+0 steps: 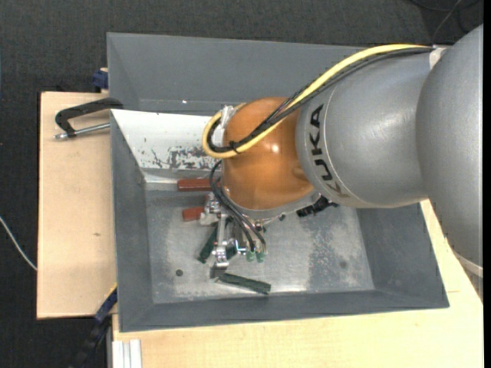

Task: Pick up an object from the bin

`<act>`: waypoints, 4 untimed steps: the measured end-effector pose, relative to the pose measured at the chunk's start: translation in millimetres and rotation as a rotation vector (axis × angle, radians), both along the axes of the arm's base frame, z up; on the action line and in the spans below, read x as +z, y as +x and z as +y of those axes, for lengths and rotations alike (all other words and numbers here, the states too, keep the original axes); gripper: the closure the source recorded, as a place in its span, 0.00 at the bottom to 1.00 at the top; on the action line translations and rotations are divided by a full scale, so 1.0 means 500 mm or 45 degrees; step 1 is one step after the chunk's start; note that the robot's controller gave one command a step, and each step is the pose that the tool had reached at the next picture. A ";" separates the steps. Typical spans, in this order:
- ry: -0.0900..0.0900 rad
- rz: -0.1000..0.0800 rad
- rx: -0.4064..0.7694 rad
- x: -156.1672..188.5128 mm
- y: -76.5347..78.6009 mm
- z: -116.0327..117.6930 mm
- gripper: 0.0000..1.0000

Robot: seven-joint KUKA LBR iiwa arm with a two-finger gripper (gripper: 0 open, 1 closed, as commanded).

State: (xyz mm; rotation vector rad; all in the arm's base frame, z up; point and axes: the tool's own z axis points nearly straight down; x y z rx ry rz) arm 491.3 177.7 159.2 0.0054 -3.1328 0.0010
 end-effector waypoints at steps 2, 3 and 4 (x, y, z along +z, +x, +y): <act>0.005 -0.020 0.066 -0.084 0.049 -0.043 0.00; 0.033 -0.027 -0.045 -0.147 0.051 -0.120 1.00; 0.033 -0.024 -0.044 -0.148 0.049 -0.120 1.00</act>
Offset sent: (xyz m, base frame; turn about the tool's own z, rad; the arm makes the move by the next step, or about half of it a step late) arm 0.0361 -0.0398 -0.0805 -0.0826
